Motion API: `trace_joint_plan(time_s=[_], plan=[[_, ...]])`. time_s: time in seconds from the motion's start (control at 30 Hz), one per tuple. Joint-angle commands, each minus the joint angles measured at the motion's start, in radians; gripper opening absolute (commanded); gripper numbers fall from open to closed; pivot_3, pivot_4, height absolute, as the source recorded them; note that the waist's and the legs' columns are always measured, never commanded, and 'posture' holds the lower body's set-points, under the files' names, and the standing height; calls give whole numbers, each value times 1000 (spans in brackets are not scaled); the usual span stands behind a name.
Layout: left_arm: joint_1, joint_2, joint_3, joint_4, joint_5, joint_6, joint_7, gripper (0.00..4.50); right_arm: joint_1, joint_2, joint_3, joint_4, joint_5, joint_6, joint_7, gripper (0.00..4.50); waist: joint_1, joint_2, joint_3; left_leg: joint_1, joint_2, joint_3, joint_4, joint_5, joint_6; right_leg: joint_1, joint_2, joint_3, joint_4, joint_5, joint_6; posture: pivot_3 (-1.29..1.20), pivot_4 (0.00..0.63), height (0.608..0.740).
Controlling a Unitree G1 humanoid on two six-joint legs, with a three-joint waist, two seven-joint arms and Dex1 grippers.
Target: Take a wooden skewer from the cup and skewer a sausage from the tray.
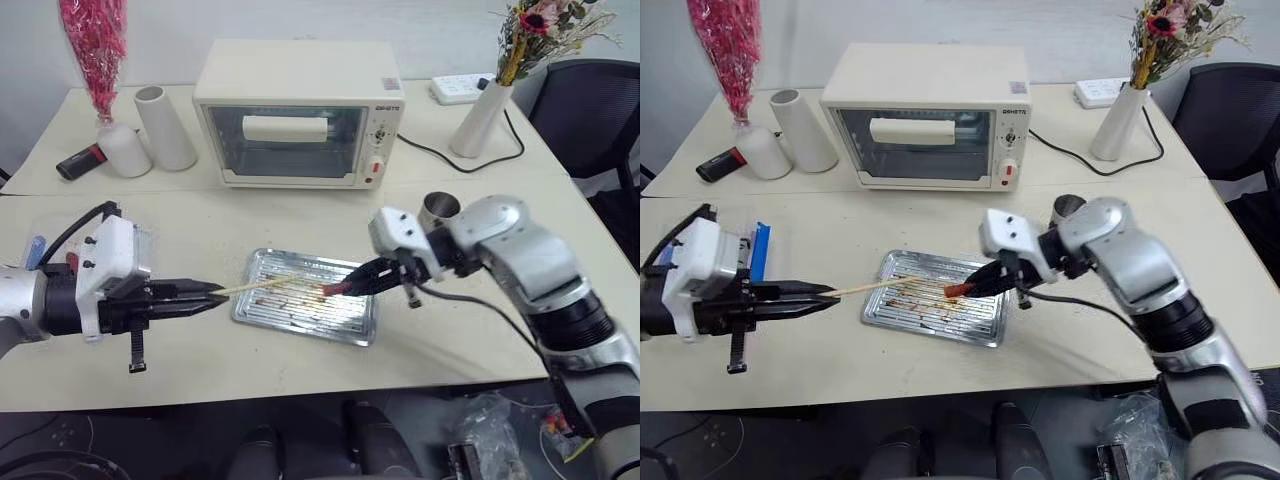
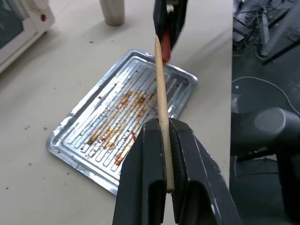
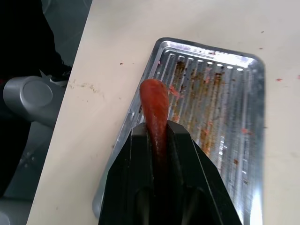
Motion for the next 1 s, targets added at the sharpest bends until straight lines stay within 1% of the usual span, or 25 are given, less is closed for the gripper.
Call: trace_joint_plan(time_s=[0.03,0.27,0.5,0.8,1.0], plan=[[-52,18,-12,11,8,-26,-27,0,-22,-38,-32,21,10,-58,51,83,2,0,0,0,0,0,0,0,0,0,0,0,0,0,0,0,150,740],[-100,5,-50,23,32,-38,-37,0,-47,-30,-32,47,5,-72,42,83,1,0,0,0,0,0,0,0,0,0,0,1,1,0,0,0,150,740],[-112,-2,-75,18,43,-47,-38,0,-71,-5,-39,50,27,-23,11,83,3,0,0,0,0,0,0,0,0,0,-1,1,2,0,0,0,150,740],[-125,-6,-95,26,65,-63,-38,0,-109,13,-65,7,110,80,-5,83,5,0,0,0,0,0,1,0,0,0,-1,1,2,0,0,0,150,740],[-134,-2,-92,40,74,-68,-43,0,-98,0,-67,-20,133,94,-8,83,5,0,0,0,0,0,1,0,0,0,-1,1,2,0,0,0,150,740]])
